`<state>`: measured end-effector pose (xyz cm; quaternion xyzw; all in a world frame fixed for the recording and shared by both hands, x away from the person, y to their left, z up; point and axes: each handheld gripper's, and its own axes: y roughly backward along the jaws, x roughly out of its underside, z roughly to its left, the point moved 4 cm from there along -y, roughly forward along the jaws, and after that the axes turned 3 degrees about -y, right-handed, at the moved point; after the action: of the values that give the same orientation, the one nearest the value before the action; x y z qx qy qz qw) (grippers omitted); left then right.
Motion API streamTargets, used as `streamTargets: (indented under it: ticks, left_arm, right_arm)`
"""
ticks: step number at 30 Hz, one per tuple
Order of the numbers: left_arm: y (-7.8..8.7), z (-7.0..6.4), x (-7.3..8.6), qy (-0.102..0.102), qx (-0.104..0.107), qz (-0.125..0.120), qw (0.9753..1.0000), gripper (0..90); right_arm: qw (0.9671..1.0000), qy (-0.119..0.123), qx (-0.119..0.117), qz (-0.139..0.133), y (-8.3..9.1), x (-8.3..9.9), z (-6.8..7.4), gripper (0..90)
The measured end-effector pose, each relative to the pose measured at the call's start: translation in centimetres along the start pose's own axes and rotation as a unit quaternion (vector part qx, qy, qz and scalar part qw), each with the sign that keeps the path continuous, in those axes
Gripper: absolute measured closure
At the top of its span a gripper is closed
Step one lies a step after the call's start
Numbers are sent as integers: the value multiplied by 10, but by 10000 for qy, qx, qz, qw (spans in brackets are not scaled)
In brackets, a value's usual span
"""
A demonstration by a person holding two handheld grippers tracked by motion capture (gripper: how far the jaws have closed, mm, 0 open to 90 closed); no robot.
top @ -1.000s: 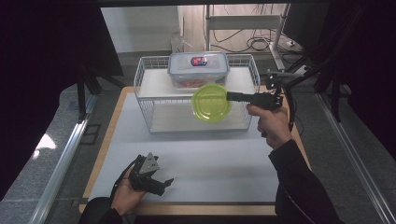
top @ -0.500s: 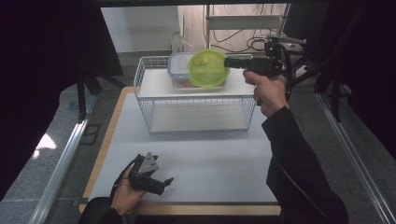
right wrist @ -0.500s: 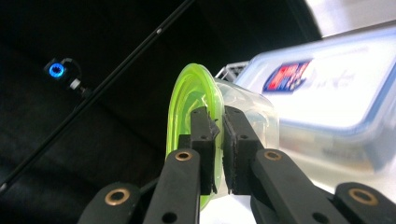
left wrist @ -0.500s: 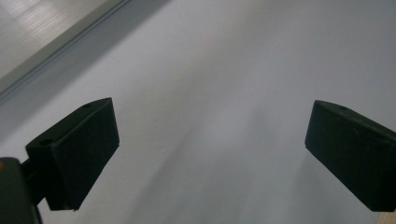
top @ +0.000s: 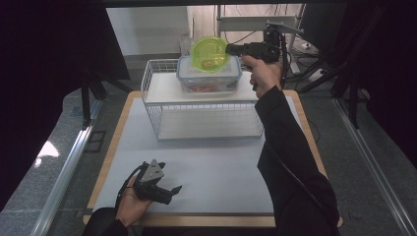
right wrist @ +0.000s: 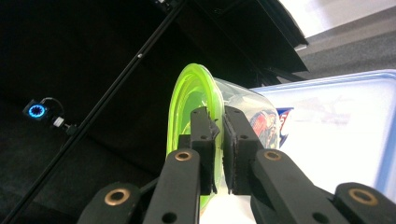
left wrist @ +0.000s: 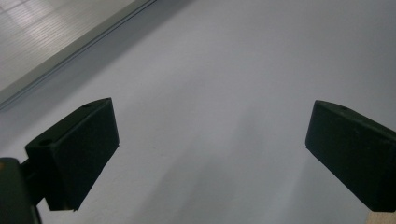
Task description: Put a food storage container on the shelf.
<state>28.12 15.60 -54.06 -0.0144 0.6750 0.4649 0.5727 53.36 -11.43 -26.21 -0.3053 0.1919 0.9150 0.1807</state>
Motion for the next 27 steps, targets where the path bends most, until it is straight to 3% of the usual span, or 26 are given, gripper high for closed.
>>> streamTargets:
  ticks: [14,21,27]
  left_arm:
    - [0,-1,0,-18,59,15,10000,28]
    - [-1,-2,1,-40,70,45,10000,28]
    - [-2,-2,1,-47,89,65,9999,28]
  right_arm:
    - [9976,-564,287,-282,-16,-12,-18,803]
    - [9966,-580,459,-351,-20,-13,-23,736]
    - [9968,-436,584,-332,-22,-13,-22,690]
